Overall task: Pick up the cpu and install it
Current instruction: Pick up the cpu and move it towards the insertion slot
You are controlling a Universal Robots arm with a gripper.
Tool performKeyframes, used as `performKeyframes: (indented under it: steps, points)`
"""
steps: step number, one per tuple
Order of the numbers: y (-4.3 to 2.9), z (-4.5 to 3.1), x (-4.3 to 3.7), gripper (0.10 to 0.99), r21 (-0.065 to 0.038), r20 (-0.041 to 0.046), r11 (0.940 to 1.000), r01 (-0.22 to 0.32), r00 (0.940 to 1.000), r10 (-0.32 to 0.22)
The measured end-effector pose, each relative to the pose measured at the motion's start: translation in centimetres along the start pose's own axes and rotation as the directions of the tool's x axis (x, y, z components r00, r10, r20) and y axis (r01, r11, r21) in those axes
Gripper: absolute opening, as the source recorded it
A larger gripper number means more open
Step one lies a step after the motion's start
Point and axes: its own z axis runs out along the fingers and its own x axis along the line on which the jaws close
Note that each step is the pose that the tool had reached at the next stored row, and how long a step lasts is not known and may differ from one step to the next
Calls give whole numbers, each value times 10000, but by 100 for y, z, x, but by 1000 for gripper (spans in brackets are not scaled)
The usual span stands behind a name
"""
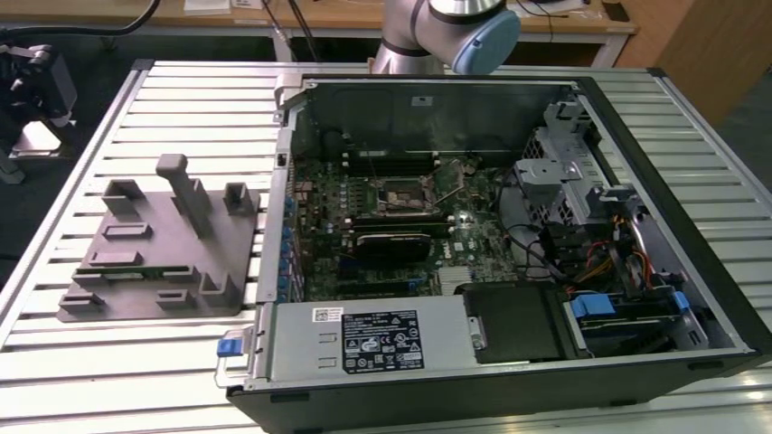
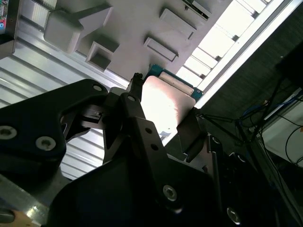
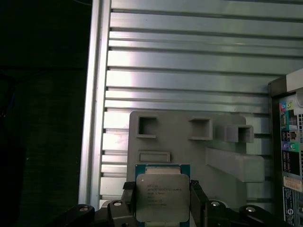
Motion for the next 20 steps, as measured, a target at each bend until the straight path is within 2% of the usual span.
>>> performKeyframes:
  steps: [6, 20]
  points:
    - [8, -73, -2, 541, 1, 0, 10000, -1, 10000, 1]
    - [42, -375, -12, 541, 1, -1, 10000, -1, 10000, 1]
